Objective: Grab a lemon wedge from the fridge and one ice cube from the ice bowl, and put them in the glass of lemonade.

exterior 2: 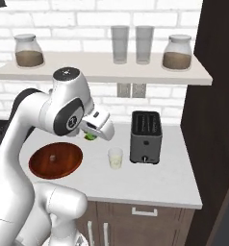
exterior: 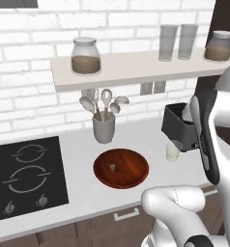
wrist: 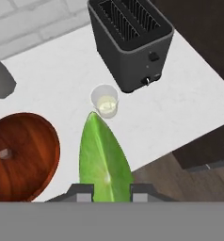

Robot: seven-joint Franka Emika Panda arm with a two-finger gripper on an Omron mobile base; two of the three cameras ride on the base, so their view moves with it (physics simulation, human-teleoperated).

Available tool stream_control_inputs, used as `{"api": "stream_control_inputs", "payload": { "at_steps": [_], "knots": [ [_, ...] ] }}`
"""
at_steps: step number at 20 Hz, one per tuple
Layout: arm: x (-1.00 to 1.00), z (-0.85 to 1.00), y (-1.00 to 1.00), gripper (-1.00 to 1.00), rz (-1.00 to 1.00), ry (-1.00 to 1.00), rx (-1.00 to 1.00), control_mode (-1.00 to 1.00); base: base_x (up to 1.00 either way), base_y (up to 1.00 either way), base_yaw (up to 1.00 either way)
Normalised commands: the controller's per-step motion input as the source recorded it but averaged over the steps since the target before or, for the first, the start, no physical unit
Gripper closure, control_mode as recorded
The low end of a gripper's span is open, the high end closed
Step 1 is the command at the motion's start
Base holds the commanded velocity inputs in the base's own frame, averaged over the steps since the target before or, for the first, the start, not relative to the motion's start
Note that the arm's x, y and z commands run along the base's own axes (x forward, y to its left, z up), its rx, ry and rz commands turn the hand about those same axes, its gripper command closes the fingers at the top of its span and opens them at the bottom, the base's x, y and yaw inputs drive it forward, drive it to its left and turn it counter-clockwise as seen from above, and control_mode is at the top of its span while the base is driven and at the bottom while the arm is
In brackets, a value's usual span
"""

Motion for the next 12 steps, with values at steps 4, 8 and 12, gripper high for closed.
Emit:
{"api": "stream_control_inputs", "payload": {
  "at_steps": [4, 8, 12],
  "knots": [
    [0.28, -0.87, 0.06, 1.0, 0.0, 0.43, 0.0, -1.0, 0.0, 0.0, 0.0],
    [0.62, -0.94, 0.28, 1.0, 0.0, 0.21, -0.01, -1.0, 0.0, 0.0, 0.0],
    [0.9, -0.68, 0.14, 1.0, 0.0, 0.0, 0.0, -1.0, 0.0, 0.0, 0.0]
  ]
}}
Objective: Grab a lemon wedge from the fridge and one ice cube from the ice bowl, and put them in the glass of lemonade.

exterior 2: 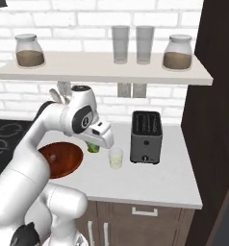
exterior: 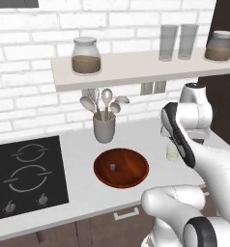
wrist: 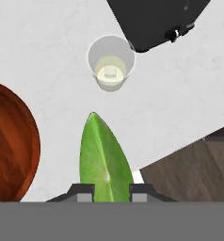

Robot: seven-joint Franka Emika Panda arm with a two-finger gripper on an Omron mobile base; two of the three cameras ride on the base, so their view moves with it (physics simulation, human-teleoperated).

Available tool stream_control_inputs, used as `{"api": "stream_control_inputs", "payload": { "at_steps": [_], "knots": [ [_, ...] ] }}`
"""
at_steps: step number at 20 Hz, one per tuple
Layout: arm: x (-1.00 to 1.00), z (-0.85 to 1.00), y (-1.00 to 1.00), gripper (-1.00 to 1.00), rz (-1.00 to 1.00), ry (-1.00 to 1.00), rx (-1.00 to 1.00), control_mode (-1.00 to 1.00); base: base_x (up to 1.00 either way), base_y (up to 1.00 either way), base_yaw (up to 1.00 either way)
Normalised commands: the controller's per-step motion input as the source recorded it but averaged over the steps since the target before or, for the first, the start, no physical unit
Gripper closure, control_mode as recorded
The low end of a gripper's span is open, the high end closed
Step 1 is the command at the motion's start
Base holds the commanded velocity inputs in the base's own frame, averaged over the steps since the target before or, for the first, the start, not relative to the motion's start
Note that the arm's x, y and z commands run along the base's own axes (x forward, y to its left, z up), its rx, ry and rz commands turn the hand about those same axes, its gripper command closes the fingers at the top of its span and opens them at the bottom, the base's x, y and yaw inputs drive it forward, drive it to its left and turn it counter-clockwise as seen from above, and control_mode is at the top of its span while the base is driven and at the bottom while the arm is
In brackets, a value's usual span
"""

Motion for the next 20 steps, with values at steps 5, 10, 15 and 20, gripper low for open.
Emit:
{"api": "stream_control_inputs", "payload": {
  "at_steps": [5, 10, 15, 20],
  "knots": [
    [0.71, -0.24, -0.1, 1.0, -0.01, 0.02, 0.0, -1.0, 0.0, 0.0, 0.0],
    [0.55, -0.04, -0.47, 1.0, 0.0, 0.04, 0.0, -1.0, 0.0, 0.0, 0.0],
    [0.39, -0.08, -0.16, 1.0, -0.02, 0.04, 0.0, -1.0, 0.0, 0.0, 0.0],
    [0.32, -0.29, -0.11, 1.0, 0.0, -0.01, 0.0, -1.0, 0.0, 0.0, 0.0]
  ]
}}
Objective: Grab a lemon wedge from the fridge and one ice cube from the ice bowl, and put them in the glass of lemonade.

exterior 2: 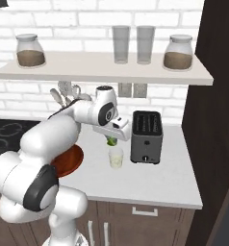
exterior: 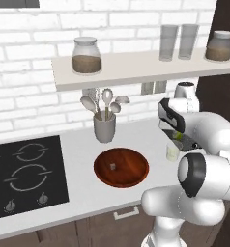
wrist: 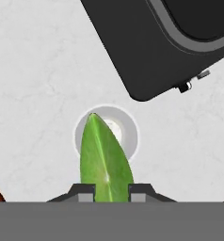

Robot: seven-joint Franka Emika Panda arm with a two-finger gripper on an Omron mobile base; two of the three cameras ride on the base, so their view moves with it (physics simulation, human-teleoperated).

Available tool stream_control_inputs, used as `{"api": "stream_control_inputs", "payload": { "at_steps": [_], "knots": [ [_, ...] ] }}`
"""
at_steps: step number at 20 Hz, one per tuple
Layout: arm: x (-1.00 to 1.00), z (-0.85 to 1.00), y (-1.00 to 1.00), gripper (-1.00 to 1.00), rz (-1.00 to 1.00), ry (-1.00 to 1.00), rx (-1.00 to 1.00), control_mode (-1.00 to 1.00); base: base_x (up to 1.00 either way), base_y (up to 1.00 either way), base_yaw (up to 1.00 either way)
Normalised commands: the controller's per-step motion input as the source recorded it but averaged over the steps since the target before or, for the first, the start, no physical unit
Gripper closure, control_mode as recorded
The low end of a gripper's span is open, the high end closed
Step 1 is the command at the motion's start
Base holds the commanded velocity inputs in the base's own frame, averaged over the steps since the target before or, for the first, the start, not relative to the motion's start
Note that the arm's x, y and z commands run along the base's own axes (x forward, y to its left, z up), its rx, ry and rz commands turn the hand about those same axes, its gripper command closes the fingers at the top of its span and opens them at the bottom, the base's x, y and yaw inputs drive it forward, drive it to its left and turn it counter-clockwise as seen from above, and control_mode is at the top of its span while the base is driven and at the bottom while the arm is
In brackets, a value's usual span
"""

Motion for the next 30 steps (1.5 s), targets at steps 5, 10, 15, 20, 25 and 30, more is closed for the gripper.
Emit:
{"api": "stream_control_inputs", "payload": {
  "at_steps": [5, 10, 15, 20, 25, 30],
  "knots": [
    [0.11, -0.08, -0.21, 1.0, 0.0, -0.07, 0.0, -1.0, 0.0, 0.0, 0.0],
    [0.01, -0.04, -0.04, 1.0, 0.0, -0.06, 0.0, -1.0, 0.0, 0.0, 0.0],
    [0.03, -0.19, 0.0, 1.0, 0.0, 0.0, 0.0, -1.0, 0.0, 0.0, 0.0],
    [0.07, -0.29, 0.0, 1.0, 0.0, 0.0, 0.0, -1.0, 0.0, 0.0, 0.0],
    [0.13, -0.03, -0.01, 1.0, 0.0, 0.0, 0.0, -1.0, 0.0, 0.0, 0.0],
    [0.09, 0.0, 0.0, 1.0, 0.0, -0.02, 0.0, -1.0, 0.0, 0.0, 0.0]
  ]
}}
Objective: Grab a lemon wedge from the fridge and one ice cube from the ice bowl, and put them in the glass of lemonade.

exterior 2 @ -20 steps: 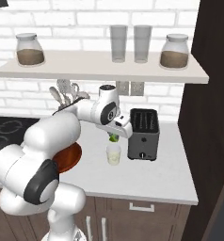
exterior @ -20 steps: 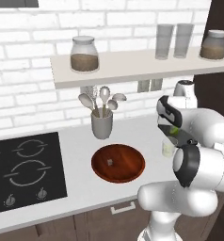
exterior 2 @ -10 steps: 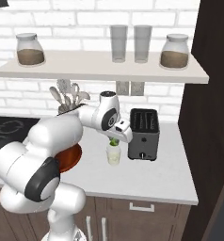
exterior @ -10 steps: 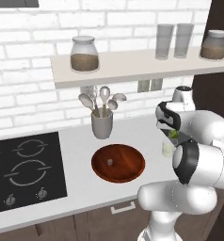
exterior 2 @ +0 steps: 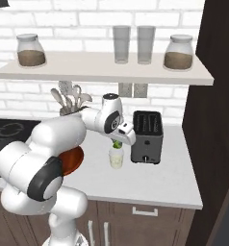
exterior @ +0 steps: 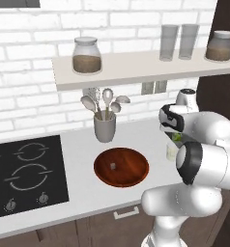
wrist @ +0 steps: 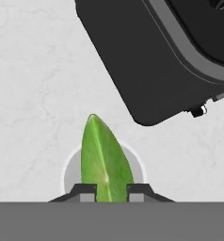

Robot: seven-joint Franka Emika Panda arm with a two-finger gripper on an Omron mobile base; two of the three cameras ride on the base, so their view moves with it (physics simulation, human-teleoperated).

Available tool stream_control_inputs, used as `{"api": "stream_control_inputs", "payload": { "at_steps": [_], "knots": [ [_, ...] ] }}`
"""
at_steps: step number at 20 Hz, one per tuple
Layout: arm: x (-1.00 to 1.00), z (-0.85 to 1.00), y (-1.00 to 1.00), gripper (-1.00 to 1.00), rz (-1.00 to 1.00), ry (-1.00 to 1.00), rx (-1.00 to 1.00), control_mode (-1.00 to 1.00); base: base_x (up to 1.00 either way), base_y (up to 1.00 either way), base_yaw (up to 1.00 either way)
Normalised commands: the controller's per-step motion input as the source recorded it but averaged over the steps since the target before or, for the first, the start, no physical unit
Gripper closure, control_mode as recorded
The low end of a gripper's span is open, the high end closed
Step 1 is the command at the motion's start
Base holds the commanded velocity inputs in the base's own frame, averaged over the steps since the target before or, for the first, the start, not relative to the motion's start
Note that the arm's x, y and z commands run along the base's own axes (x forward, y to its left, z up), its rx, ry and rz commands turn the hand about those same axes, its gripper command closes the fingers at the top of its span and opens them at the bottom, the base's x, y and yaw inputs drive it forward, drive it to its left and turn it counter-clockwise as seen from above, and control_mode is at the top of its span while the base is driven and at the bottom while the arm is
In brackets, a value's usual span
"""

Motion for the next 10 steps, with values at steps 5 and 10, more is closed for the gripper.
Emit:
{"api": "stream_control_inputs", "payload": {
  "at_steps": [5, 10],
  "knots": [
    [0.04, 0.0, 0.0, 1.0, 0.01, 0.0, 0.0, -1.0, 0.0, 0.0, 0.0],
    [0.17, -0.05, -0.01, 1.0, 0.0, 0.0, 0.0, -1.0, 0.0, 0.0, 0.0]
  ]
}}
